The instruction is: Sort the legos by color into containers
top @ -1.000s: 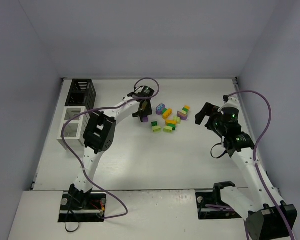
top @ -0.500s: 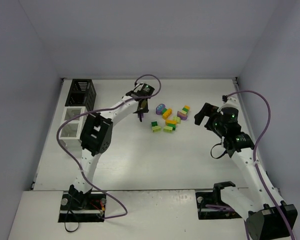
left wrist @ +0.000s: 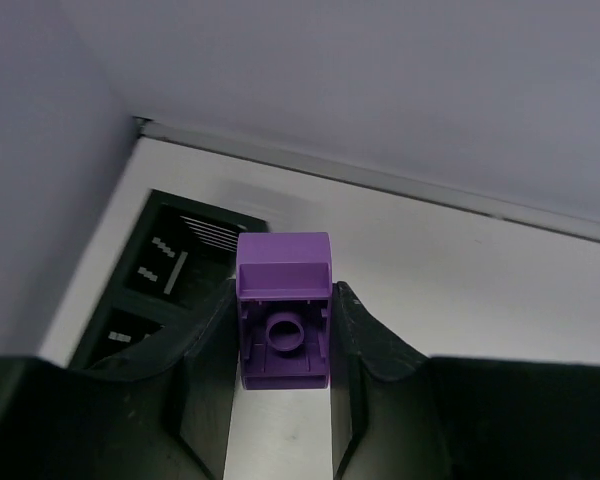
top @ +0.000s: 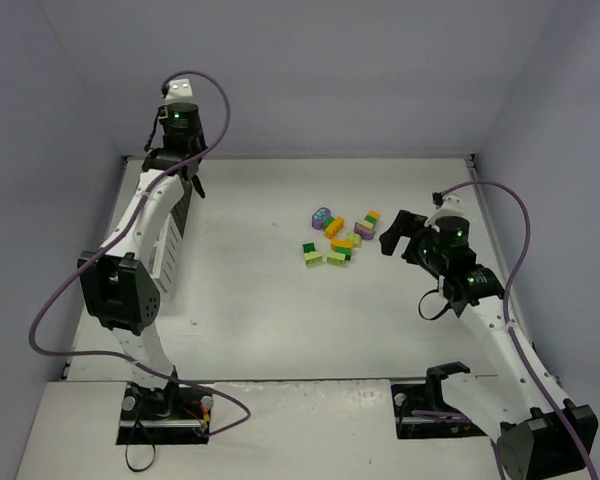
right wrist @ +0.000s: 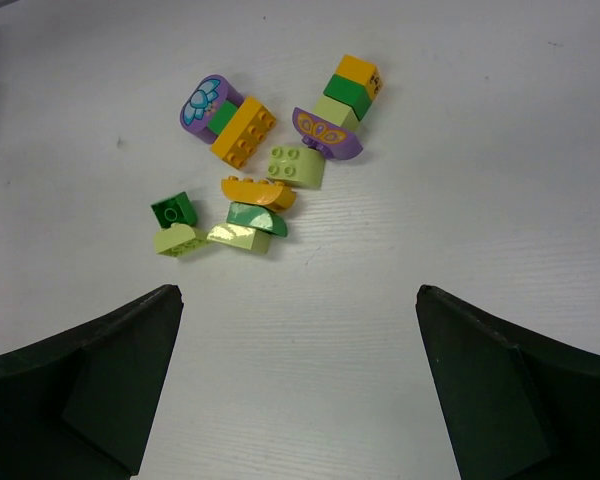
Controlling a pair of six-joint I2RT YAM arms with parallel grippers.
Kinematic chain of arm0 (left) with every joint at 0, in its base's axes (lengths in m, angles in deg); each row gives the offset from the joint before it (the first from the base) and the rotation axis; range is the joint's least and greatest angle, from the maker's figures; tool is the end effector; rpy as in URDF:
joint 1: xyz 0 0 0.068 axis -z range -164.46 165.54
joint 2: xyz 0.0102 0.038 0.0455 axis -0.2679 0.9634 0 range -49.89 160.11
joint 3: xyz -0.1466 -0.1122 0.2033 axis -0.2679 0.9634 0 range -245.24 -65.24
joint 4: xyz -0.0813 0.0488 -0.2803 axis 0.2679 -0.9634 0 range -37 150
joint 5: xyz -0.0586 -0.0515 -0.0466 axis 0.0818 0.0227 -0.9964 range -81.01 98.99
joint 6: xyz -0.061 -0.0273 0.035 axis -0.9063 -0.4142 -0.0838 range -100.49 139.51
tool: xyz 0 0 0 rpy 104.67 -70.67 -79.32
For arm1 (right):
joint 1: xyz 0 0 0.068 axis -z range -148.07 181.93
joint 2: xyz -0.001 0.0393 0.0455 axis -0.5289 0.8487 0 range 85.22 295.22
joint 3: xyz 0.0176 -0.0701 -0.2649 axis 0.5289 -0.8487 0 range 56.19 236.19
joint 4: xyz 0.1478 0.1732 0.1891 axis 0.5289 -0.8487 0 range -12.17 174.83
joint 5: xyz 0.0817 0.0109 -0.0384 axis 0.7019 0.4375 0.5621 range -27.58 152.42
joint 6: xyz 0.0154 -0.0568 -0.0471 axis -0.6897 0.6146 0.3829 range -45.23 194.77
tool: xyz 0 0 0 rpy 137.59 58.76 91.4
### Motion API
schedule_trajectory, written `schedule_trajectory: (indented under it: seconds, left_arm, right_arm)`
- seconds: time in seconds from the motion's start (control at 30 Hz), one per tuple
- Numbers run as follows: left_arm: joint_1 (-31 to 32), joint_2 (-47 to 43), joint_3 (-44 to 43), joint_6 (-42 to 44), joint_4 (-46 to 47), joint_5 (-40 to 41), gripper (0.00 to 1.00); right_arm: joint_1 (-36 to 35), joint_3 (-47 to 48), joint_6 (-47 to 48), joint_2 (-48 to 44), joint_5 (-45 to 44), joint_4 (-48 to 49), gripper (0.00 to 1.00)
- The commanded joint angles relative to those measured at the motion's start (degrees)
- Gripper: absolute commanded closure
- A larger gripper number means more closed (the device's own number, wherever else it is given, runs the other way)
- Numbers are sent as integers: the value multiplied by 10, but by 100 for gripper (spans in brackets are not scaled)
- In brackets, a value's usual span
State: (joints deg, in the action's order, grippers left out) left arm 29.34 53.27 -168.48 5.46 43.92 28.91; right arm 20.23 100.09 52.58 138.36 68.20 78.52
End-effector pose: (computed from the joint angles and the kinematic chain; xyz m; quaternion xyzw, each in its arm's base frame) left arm 0.4815 -0.0960 0.3958 -0.1058 0.7864 -0.0085 0.6086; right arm 0.2731 0.0630 0.3034 0.0423 0.7947 0.2145 0.5662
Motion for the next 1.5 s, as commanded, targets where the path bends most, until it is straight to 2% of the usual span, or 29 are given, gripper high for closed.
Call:
schedule_trajectory:
  seconds: [0.0,0.1,0.3,0.57,0.6,0.67,0.77,1.03,1.07,1.17,1.47]
  left_arm:
    - [-43,10,-3,69,68,-34,100]
    - [-90,34,-19,66,88,-81,100]
    - [-159,86,-53,57,102,-123,100]
    - [-186,157,-101,60,91,-142,100]
    - [-188,166,-106,60,90,-142,95]
    - [-188,174,-114,59,86,-142,93]
    - [-188,180,-112,51,85,-151,83]
    - [-188,157,-76,41,98,-148,75]
    - [-188,152,-73,41,98,-148,70]
    - [-188,142,-64,41,99,-154,62]
    - [-189,112,-51,37,92,-160,47]
  right_arm:
    - [-10,3,12,6,9,41,0]
    - [-20,3,15,12,11,40,0]
    - [-28,0,19,25,13,41,0]
    - [-37,-6,19,35,13,41,0]
    - [-37,-7,20,35,13,41,0]
    - [-38,-7,20,35,13,41,0]
    - [-39,-8,19,37,13,41,0]
    - [-42,-11,19,33,10,41,0]
    - [-42,-11,19,32,10,40,0]
    - [-43,-12,19,31,8,41,0]
    - [-44,-13,19,22,7,41,0]
